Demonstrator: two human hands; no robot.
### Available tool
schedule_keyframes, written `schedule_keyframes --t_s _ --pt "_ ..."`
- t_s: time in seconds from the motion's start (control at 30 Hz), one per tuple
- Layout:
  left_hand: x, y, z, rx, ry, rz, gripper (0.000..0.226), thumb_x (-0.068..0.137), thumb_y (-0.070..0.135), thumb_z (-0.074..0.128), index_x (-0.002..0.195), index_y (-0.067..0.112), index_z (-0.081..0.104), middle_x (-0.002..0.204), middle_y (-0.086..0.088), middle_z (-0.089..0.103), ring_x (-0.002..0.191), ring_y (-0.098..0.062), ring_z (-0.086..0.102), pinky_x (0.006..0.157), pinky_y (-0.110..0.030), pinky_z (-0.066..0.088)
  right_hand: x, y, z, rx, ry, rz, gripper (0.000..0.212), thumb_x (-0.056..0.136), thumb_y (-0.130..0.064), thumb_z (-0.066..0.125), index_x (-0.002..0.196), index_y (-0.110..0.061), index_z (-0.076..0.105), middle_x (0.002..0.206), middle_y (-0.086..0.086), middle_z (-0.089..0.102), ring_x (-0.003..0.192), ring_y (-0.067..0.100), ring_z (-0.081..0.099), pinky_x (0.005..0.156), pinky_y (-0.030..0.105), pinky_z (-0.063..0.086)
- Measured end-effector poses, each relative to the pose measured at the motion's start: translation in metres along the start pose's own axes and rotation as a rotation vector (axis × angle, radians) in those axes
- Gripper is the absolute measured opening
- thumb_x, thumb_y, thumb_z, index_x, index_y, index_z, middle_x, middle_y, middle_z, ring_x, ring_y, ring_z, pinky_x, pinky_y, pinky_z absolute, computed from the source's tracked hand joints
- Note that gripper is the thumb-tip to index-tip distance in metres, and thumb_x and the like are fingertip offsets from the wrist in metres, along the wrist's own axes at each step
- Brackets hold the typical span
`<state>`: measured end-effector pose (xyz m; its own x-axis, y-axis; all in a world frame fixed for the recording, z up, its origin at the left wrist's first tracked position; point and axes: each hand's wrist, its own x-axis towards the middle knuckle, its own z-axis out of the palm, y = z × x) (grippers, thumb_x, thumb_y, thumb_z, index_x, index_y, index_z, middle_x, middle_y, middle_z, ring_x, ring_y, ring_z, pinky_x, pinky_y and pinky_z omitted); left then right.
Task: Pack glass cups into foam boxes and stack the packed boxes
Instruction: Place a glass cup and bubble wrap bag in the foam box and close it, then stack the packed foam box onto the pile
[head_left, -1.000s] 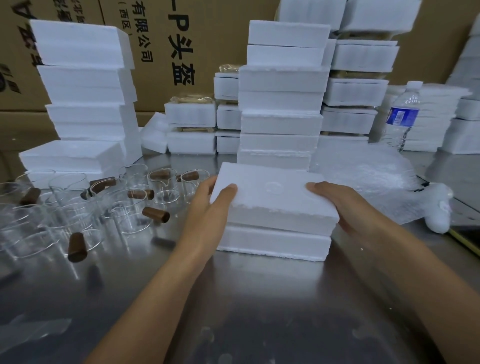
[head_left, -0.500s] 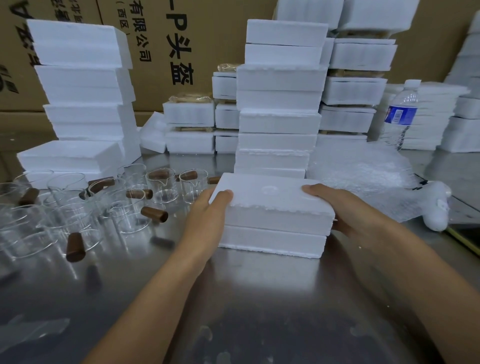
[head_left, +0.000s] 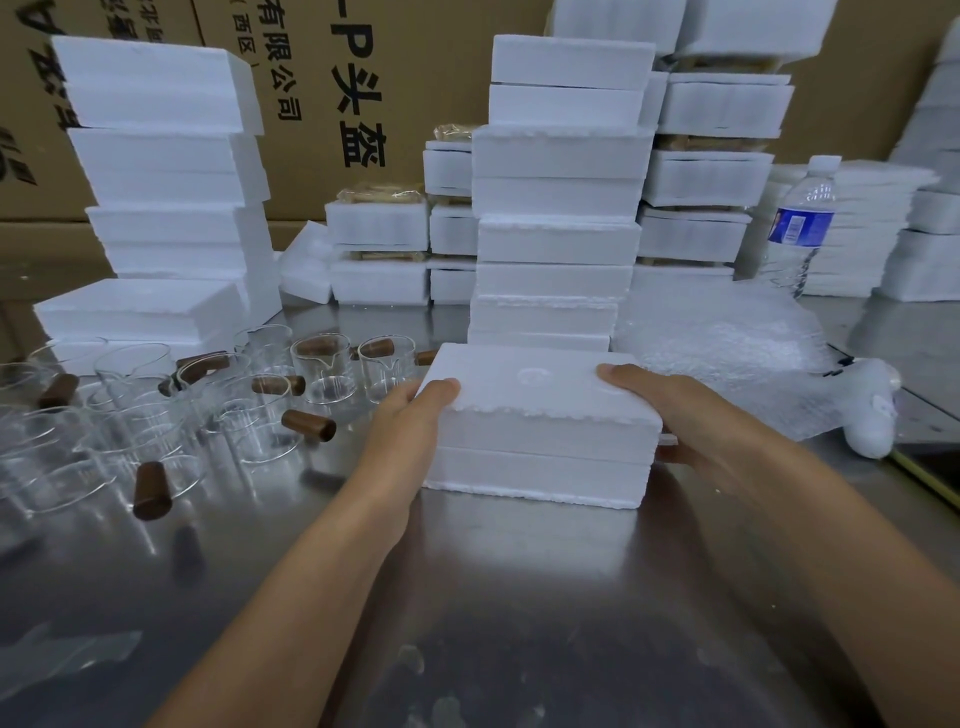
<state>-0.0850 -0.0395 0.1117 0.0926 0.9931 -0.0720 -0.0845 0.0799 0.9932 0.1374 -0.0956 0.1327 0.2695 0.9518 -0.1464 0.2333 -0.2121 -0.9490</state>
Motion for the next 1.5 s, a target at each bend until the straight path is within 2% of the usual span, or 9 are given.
schedule_keyframes --t_s 0.17,0.27,0.37,0.47,0.9,1.1,1.2,1.37,1.5 --pt "-0.001 -0.003 0.001 -0.04 0.032 -0.056 0.019 0.08 0.04 0.066 0.09 0.024 0.068 0.098 0.003 0.072 0.093 -0.019 0.065 0.087 -0.036 0.049 -0.002 0.001 0.004 0.066 0.029 0.053 0.052 0.06 -0.062 0.069 0.093 -0.022 0.072 0.095 0.001 0.074 0.1 0.025 0.067 0.098 0.041 0.047" --pt "-0.002 -0.003 0.003 -0.047 0.05 -0.068 0.019 0.081 0.042 0.065 0.084 0.024 0.067 0.091 0.006 0.071 0.091 -0.018 0.065 0.086 -0.034 0.048 -0.002 0.002 0.004 0.09 -0.019 0.019 0.048 0.061 -0.064 0.069 0.087 -0.025 0.075 0.089 -0.001 0.075 0.09 0.021 0.069 0.092 0.037 0.051" --pt "-0.002 -0.002 0.004 -0.065 0.097 -0.055 0.02 0.082 0.042 0.063 0.09 0.024 0.064 0.098 0.004 0.068 0.095 -0.019 0.062 0.082 -0.034 0.047 -0.002 -0.001 0.004 0.187 -0.128 -0.042 0.055 0.057 -0.072 0.064 0.088 -0.027 0.072 0.075 -0.008 0.07 0.062 0.006 0.065 0.059 0.02 0.051" --pt "-0.003 0.0 0.004 -0.157 0.105 -0.074 0.016 0.086 0.037 0.06 0.089 0.022 0.064 0.098 0.001 0.069 0.098 -0.023 0.064 0.096 -0.04 0.047 0.001 -0.003 -0.001 0.291 -0.209 0.005 0.075 0.051 -0.077 0.062 0.103 -0.024 0.071 0.085 -0.003 0.072 0.076 0.015 0.07 0.067 0.028 0.053" --pt "-0.007 -0.001 0.002 -0.126 0.059 0.01 0.037 0.084 0.043 0.062 0.116 0.025 0.062 0.12 0.003 0.064 0.111 -0.019 0.059 0.104 -0.042 0.041 -0.002 -0.005 0.001 0.39 -0.2 0.089 0.029 0.086 -0.045 0.048 0.092 -0.018 0.056 0.048 -0.002 0.054 0.04 0.013 0.054 0.042 0.022 0.046" --pt "-0.007 0.002 0.001 -0.141 0.074 0.005 0.017 0.085 0.039 0.062 0.094 0.024 0.065 0.098 0.005 0.07 0.093 -0.015 0.065 0.088 -0.033 0.049 0.0 -0.003 -0.001 0.355 -0.254 0.064 0.069 0.059 -0.055 0.065 0.117 -0.02 0.06 0.068 0.001 0.067 0.062 0.018 0.066 0.06 0.031 0.054" --pt "-0.007 0.002 0.001 -0.143 0.064 0.019 0.027 0.084 0.04 0.063 0.106 0.025 0.064 0.105 0.005 0.069 0.098 -0.015 0.064 0.094 -0.035 0.048 0.001 -0.003 -0.001 0.381 -0.202 0.035 0.083 0.049 -0.053 0.069 0.123 -0.018 0.057 0.073 0.003 0.068 0.062 0.018 0.066 0.054 0.027 0.052" --pt "-0.012 0.005 0.0 -0.14 -0.025 0.123 0.044 0.078 0.059 0.062 0.11 0.029 0.065 0.111 0.008 0.069 0.106 -0.014 0.063 0.102 -0.04 0.044 0.0 -0.006 0.0 0.432 -0.116 -0.015 0.059 0.072 -0.048 0.065 0.122 -0.018 0.057 0.093 0.006 0.064 0.08 0.026 0.057 0.078 0.034 0.047" --pt "-0.011 0.007 0.002 -0.217 -0.146 0.284 0.063 0.069 0.069 0.044 0.113 0.028 0.062 0.106 0.012 0.072 0.103 -0.004 0.065 0.09 -0.025 0.048 -0.006 -0.014 -0.003 0.568 -0.045 -0.046 0.057 0.059 -0.05 0.066 0.107 -0.022 0.055 0.106 0.001 0.042 0.093 0.025 0.032 0.082 0.041 0.03"
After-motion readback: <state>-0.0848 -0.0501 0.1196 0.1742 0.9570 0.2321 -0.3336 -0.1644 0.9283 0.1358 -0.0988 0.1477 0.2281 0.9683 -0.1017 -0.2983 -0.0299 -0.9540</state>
